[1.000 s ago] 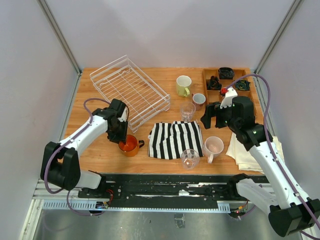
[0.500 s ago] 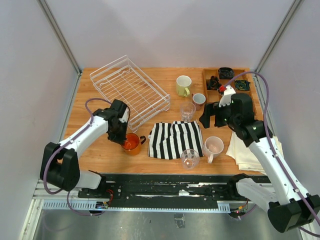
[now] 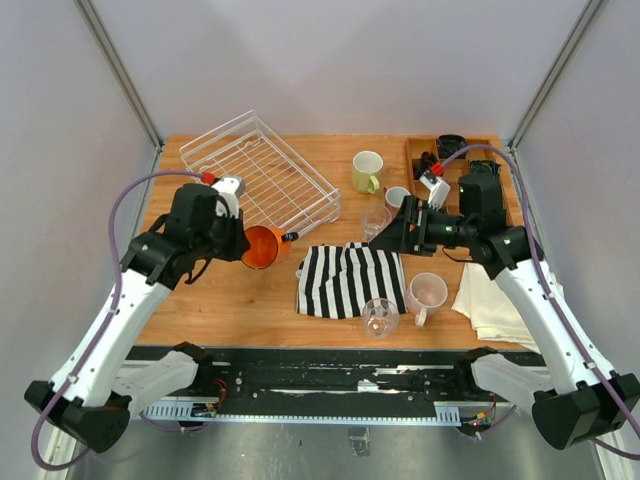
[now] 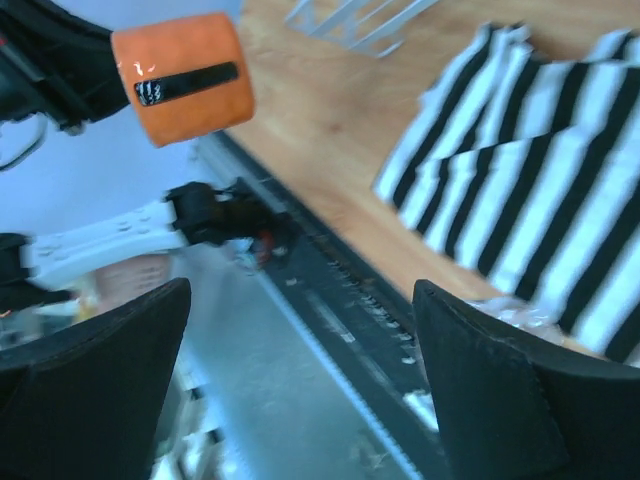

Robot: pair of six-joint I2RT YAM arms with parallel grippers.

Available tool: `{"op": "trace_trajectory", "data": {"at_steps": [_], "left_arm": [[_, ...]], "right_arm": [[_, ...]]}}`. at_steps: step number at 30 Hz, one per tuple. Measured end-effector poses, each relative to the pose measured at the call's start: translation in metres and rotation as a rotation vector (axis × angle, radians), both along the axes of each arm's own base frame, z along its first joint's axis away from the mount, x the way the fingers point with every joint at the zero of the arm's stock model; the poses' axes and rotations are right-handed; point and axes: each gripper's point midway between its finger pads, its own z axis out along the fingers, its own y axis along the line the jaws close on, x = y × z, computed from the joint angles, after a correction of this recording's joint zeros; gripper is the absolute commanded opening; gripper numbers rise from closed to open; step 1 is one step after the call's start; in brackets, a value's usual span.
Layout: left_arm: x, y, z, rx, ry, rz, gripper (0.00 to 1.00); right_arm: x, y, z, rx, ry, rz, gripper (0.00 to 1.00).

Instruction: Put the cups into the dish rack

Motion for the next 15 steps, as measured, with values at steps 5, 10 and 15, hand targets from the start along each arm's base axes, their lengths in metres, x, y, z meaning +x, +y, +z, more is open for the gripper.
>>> {"op": "trace_trajectory", "data": {"at_steps": [5, 10, 15], "left_arm": [[0.009, -0.006, 0.039, -0.039, -0.202, -0.057, 0.01], [0.022, -0.034, 0.068, -0.009, -0.39, -0.204, 0.0], [0.026, -0.066, 0.089, 0.062, -0.571, -0.385, 0.0]], "right_arm": [[-0.023, 0.027, 0.014, 0.263, 0.197, 0.054, 0.85], [-0.036, 0.048, 0.029, 0.465, 0.375, 0.089, 0.8], [-0.049, 0.072, 0.06, 0.579, 0.455, 0.173, 0.75]]}}
